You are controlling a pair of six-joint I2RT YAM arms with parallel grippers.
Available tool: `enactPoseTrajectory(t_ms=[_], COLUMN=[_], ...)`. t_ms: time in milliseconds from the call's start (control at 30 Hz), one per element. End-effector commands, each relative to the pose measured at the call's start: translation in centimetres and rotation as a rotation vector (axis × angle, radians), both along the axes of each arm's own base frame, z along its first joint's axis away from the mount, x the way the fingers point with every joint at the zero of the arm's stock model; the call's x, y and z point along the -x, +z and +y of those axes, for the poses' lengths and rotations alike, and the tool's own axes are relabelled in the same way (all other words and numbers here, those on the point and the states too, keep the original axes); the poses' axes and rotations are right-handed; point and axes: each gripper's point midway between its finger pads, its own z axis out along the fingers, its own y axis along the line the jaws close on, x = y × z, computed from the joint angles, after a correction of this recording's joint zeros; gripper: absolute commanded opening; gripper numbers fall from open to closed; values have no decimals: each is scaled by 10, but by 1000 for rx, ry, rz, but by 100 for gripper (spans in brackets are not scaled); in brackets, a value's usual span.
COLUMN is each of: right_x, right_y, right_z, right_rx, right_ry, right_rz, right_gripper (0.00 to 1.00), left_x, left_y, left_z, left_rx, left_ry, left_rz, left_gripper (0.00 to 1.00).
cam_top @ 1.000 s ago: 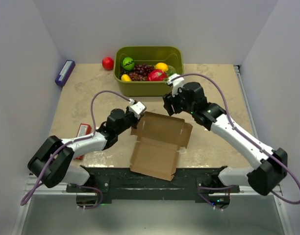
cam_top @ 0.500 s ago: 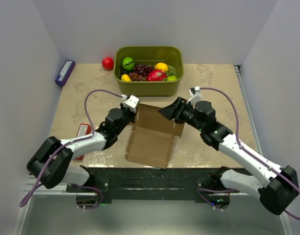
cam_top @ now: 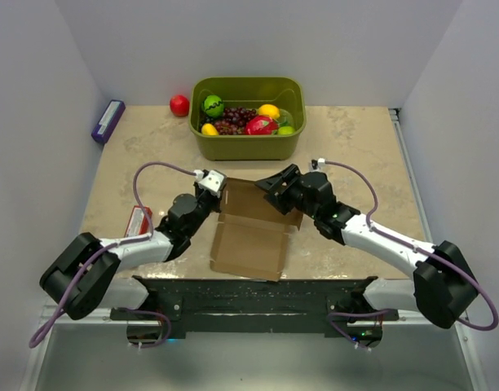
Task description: Fold the paper box
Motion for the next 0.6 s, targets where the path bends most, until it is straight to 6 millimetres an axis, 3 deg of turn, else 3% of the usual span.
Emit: enactPoseTrajectory(t_ms=[0,200,567], right_x=[-17,-24,-42], right_y=[12,-2,-13], right_z=[-10,-15,-4], right_rx=[-91,-94,-122], right_ry=[-173,-253,-307], right_rz=[-2,35,98], right_gripper=[65,65,63], left_x=[3,14,20], left_y=[30,29,30], left_z=[-1,0,6], left_rx=[66,77,56], left_ry=[8,-5,14], left_rz=[-111,-151,-212], left_gripper=[0,0,0])
